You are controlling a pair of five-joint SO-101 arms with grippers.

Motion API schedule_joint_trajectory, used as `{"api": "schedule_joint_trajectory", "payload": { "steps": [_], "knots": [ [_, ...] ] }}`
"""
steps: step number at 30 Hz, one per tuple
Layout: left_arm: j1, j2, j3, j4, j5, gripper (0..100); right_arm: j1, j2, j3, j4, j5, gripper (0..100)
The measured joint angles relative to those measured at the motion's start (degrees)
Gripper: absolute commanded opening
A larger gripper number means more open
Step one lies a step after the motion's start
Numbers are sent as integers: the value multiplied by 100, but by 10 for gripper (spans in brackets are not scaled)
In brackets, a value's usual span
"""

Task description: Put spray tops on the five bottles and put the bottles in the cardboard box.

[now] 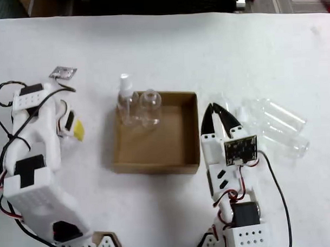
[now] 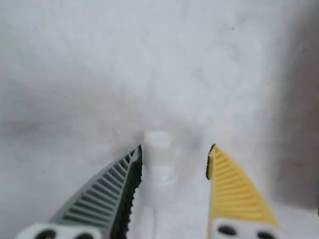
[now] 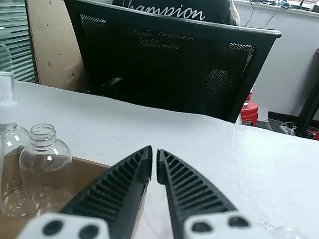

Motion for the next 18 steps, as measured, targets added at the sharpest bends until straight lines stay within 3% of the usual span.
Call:
{"api": "schedule_joint_trajectory", "payload": {
  "steps": [6, 13, 18],
  "knots": [
    [0, 527, -220, 88, -9, 192, 0, 0, 0, 0, 0, 15],
    [0, 1609, -1749, 1240, -9, 191, 0, 0, 0, 79, 0, 15],
    [0, 1793, -2040, 1459, -9, 140, -132, 0, 0, 123, 0, 15]
  ]
}}
